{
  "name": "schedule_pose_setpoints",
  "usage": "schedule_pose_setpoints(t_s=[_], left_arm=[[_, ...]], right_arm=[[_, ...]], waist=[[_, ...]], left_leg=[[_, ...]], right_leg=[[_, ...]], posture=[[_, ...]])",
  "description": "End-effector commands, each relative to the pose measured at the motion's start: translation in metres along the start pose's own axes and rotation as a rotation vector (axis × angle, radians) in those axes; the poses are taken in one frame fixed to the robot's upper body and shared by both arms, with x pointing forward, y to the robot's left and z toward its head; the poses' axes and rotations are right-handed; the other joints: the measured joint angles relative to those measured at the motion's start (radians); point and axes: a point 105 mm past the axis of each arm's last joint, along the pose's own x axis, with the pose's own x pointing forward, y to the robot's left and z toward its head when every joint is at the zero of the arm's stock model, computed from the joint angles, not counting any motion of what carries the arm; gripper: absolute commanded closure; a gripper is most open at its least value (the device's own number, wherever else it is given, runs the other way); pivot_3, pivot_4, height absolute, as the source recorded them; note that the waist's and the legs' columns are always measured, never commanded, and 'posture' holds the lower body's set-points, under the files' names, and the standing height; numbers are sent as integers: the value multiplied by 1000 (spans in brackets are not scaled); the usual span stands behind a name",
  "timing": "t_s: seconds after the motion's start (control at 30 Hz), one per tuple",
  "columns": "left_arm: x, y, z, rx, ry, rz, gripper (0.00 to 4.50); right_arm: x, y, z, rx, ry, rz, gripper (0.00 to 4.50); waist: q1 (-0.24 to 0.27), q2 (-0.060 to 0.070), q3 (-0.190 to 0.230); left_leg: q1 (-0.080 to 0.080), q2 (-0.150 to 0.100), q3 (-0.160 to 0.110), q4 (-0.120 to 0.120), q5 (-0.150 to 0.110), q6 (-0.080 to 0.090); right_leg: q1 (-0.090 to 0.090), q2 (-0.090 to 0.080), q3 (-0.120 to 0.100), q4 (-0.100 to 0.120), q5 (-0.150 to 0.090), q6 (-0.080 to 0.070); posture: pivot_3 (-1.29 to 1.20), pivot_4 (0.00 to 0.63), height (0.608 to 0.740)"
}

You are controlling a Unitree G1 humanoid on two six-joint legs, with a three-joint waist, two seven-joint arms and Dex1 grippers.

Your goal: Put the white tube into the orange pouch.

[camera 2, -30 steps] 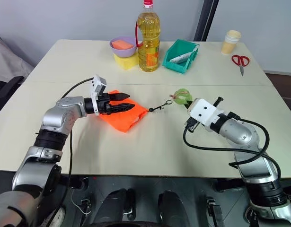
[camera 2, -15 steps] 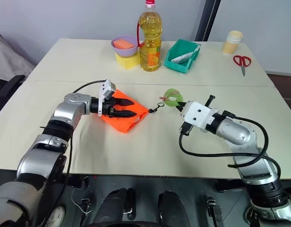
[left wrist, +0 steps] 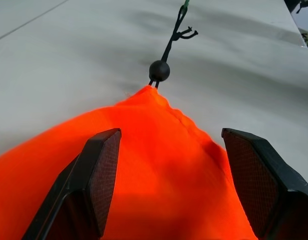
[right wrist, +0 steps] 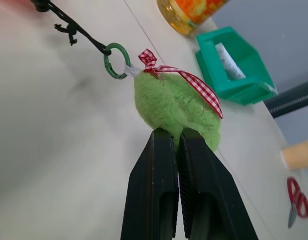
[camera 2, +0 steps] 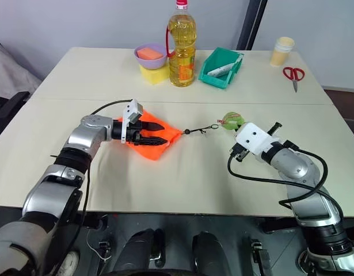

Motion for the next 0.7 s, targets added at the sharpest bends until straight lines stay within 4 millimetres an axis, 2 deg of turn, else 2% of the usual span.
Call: schedule_pose_setpoints(t_s=[0.03, 0.3, 0.37, 0.5, 0.7], left_arm=[[-5, 2, 8, 40, -22, 19, 1046], [-1, 6, 20, 65, -52, 38, 1046], [1, 7, 22, 74, -58, 43, 1046], [5, 7, 28, 100, -74, 39, 1046], [11, 7, 30, 143, -70, 40, 1046]], right_arm=[[-4, -13, 4, -12, -14, -65, 4446], [-5, -9, 21, -2, -105, -49, 4446], [-5, -9, 30, 25, -151, -39, 4446], [-8, -10, 66, 131, -320, -15, 4446], [-7, -9, 85, 170, -410, 12, 4446]], waist=[[1, 0, 0], [0, 0, 0], [0, 0, 0], [-3, 0, 0], [1, 0, 0]], left_leg=[[0, 0, 0, 0, 0, 0], [0, 0, 0, 0, 0, 0], [0, 0, 0, 0, 0, 0], [0, 0, 0, 0, 0, -1], [0, 0, 0, 1, 0, 0]], right_leg=[[0, 0, 0, 0, 0, 0], [0, 0, 0, 0, 0, 0], [0, 0, 0, 0, 0, 0], [0, 0, 0, 1, 0, 0], [0, 1, 0, 1, 0, 0]], posture=[[0, 150, 737], [0, 150, 737], [0, 150, 737], [0, 150, 737], [0, 150, 737]])
